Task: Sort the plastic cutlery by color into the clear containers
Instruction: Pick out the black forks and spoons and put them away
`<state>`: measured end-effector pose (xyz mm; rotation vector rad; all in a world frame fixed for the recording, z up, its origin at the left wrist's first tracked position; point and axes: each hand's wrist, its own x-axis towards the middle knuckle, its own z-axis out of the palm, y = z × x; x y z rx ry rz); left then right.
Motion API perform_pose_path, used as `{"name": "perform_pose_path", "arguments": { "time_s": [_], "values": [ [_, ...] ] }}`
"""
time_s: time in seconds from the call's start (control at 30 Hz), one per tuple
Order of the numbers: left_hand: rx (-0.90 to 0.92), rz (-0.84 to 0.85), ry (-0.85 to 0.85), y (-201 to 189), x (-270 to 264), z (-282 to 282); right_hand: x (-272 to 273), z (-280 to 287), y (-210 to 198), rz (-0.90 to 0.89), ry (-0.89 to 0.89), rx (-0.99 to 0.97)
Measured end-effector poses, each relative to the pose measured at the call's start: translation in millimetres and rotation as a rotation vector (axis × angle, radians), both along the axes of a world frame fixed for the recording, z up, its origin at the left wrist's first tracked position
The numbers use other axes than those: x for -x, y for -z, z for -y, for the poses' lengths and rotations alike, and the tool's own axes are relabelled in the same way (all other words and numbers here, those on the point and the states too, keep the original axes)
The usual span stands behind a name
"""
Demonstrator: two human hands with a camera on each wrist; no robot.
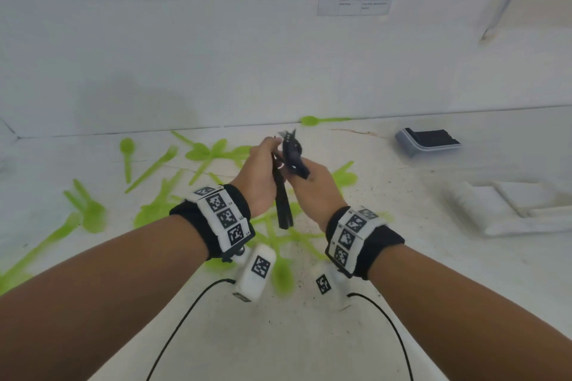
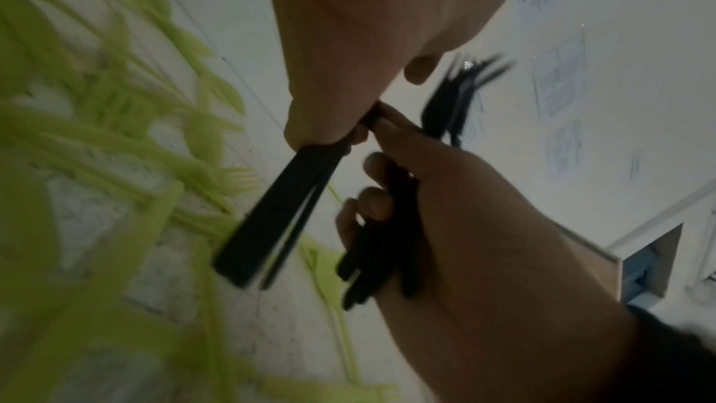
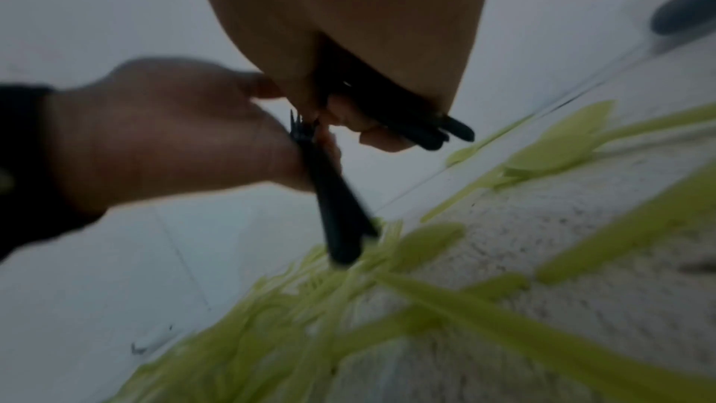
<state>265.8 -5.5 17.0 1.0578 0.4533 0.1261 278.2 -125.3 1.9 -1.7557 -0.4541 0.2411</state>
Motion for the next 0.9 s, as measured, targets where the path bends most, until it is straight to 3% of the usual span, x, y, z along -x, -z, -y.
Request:
{"name": "perform_pose_path", "arguments": {
  "time_s": [0.17,0.23,0.33,0.43,0.53,0.67,0.9],
  "values": [
    [-0.029,-0.018,-0.113,-1,1,-6,6,-5,0,-0.029,-0.086,-0.017],
    [-0.063,-0.011,-0.124,-1,4,-11,2,-1,-1,-0.102,-0.030,-0.083],
    [-0.272,-0.009,-0.129,-1,6,-20,-11,5,1,-0.259,0.115,-0.127],
    [-0.331,-0.019,-0.114,1,9,-23,-14,9,4,-0.354,0.117,0.020],
    [-0.344,-0.007,-0.039,1,15,-10,-9,4,8,-0.251,0.054,0.195],
    [-0.496,-0.048,0.017,7,15,9,3,-9,7,-0.155,-0.103,0.252],
    [-0.376,-0.022,-0.050,6,13,-7,2,-1,-5,-0.385,-0.135,0.039]
  ]
}}
